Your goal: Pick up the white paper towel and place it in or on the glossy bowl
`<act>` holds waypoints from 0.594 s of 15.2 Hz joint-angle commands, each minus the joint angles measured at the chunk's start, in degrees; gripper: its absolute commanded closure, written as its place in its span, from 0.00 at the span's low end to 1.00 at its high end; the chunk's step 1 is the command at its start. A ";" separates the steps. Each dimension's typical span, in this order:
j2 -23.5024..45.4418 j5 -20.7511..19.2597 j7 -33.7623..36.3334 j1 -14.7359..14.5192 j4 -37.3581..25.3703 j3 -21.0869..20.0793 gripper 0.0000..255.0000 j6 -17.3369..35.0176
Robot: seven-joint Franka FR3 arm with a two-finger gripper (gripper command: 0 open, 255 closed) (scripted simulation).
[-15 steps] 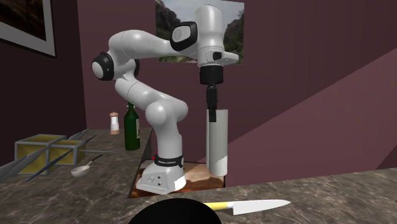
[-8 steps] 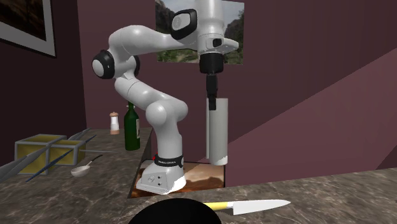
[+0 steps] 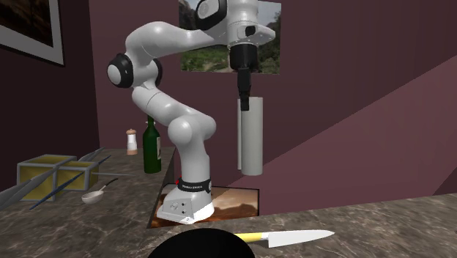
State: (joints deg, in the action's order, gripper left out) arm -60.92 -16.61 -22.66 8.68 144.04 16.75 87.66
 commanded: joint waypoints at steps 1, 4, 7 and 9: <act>0.81 -0.81 -1.33 0.18 -1.84 1.15 1.00 -0.76; 2.90 -3.56 -5.31 0.67 -5.65 5.07 1.00 -1.51; 5.42 -5.94 -9.25 0.70 -9.93 8.95 1.00 -2.11; 7.32 -7.30 -11.89 0.48 -13.05 11.53 1.00 -2.44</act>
State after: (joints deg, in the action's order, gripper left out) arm -54.37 -23.18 -33.19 9.19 132.44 27.07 85.49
